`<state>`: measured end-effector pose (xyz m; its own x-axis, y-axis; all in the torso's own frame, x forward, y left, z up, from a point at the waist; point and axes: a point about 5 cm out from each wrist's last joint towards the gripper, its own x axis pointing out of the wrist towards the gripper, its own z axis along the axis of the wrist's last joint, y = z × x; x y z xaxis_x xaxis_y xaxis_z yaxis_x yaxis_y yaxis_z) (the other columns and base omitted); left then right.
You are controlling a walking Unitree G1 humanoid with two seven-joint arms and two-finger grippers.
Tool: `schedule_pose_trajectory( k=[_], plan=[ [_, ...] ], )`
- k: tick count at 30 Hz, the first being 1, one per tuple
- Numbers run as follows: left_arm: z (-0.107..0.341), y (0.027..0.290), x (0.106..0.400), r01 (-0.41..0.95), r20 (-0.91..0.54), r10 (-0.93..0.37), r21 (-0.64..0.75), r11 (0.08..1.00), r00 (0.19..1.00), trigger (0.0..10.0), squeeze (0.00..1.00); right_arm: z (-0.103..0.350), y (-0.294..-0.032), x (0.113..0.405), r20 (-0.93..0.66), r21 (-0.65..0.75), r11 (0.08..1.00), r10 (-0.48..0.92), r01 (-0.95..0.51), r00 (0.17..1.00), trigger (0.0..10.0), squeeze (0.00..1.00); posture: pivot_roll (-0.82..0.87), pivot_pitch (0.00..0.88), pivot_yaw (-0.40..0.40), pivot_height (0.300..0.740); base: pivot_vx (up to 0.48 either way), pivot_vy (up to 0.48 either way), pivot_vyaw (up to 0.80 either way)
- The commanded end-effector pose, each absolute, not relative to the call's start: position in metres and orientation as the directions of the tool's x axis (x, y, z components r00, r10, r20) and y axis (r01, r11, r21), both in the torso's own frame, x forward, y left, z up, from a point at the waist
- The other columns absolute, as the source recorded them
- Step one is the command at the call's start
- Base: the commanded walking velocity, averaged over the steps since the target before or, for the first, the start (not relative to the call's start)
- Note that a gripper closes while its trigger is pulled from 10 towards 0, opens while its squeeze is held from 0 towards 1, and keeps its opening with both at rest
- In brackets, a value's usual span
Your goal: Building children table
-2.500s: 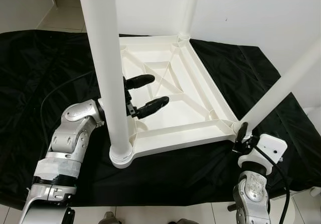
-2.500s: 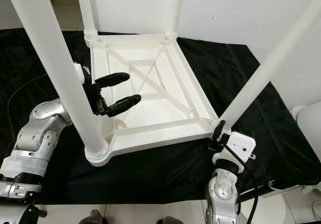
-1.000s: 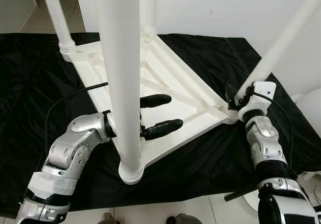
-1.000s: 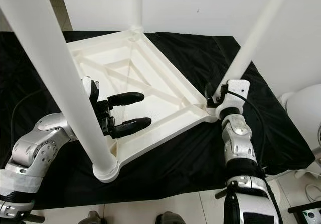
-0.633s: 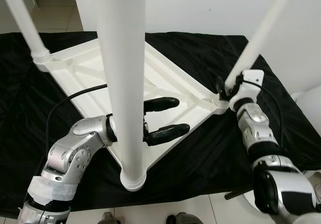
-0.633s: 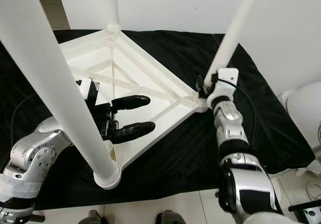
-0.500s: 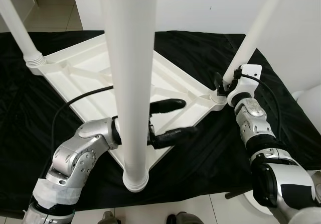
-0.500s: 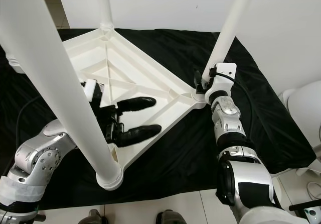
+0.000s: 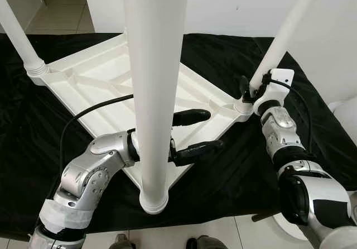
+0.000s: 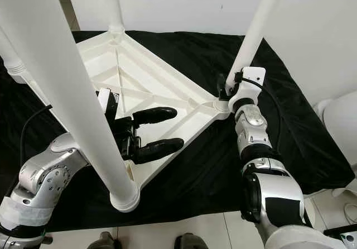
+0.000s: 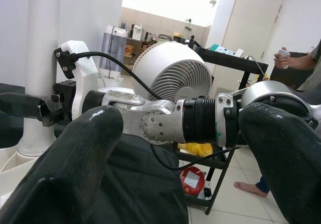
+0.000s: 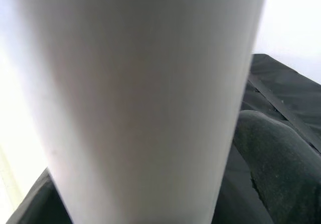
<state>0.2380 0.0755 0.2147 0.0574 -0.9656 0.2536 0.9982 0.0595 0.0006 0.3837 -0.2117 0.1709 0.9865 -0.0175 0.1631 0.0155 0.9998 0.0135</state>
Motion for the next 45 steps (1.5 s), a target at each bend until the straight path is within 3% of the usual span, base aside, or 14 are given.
schedule_pose_trajectory(
  k=[1,2,3,6,7,9,18,23,31,35,40,45],
  plan=[
    [0.215,0.079,0.248,0.986,0.227,-0.963,0.047,0.161,0.146,10.0,0.0,0.165,-0.223,0.372,0.203,0.023,0.999,-0.047,0.044,0.978,10.0,0.0,0.03,0.056,-0.03,0.74,0.0,0.0,0.0],
    [0.214,0.081,0.254,0.973,0.216,-0.955,0.061,0.221,0.203,10.0,0.0,0.163,-0.225,0.367,0.225,0.025,0.999,-0.053,0.048,0.973,10.0,0.0,0.03,0.056,-0.03,0.74,0.0,0.0,0.0],
    [0.214,0.081,0.254,0.973,0.216,-0.955,0.061,0.221,0.203,10.0,0.0,0.163,-0.225,0.367,0.225,0.025,0.999,-0.053,0.048,0.973,10.0,0.0,0.03,0.056,-0.03,0.74,0.0,0.0,0.0],
    [0.209,0.084,0.273,0.875,0.142,-0.874,0.077,0.478,0.465,10.0,0.0,0.154,-0.219,0.332,0.308,0.046,0.998,-0.056,0.044,0.95,10.0,0.0,0.04,0.049,-0.049,0.74,0.0,0.0,0.0],
    [0.209,0.084,0.273,0.875,0.142,-0.874,0.077,0.478,0.465,10.0,0.0,0.154,-0.219,0.332,0.308,0.046,0.998,-0.056,0.044,0.95,10.0,0.0,0.04,0.049,-0.049,0.74,0.0,0.0,0.0],
    [0.206,0.087,0.281,0.822,0.108,-0.824,0.073,0.564,0.556,10.0,0.0,0.15,-0.216,0.315,0.325,0.065,0.997,-0.071,0.052,0.943,10.0,0.0,0.04,0.049,-0.05,0.74,0.0,0.0,0.0],
    [0.207,0.094,0.298,0.69,0.128,-0.698,0.105,0.716,0.705,10.0,0.0,0.14,-0.208,0.278,0.319,0.119,0.988,-0.136,0.103,0.938,10.0,0.0,0.04,0.046,-0.055,0.74,0.0,0.0,0.0],
    [0.207,0.102,0.305,0.666,0.145,-0.672,0.094,0.74,0.727,10.0,0.0,0.136,-0.193,0.261,0.271,0.153,0.986,-0.109,0.069,0.956,10.0,0.0,0.04,0.037,-0.056,0.74,0.0,0.0,0.0],
    [0.205,0.122,0.304,0.722,0.189,-0.731,0.126,0.68,0.656,10.0,0.0,0.121,-0.167,0.239,0.157,0.281,0.959,-0.073,0.026,0.985,10.0,0.0,0.04,0.019,-0.058,0.74,0.0,0.0,0.0],
    [0.202,0.129,0.306,0.735,0.178,-0.763,0.204,0.647,0.622,10.0,0.0,0.117,-0.158,0.234,0.116,0.349,0.937,-0.062,0.018,0.991,10.0,0.0,0.05,0.012,-0.061,0.74,0.0,0.0,0.0],
    [0.196,0.141,0.302,0.82,0.142,-0.848,0.214,0.53,0.511,10.0,0.0,0.119,-0.152,0.235,0.091,0.36,0.933,-0.033,-0.002,0.995,10.0,0.0,0.05,0.001,-0.06,0.74,0.0,0.0,0.0],
    [0.188,0.149,0.302,0.836,0.097,-0.87,0.241,0.493,0.484,10.0,0.0,0.12,-0.152,0.235,0.085,0.347,0.938,-0.024,-0.007,0.996,10.0,0.0,0.05,0.0,-0.06,0.74,0.0,0.0,0.0]
  ],
)
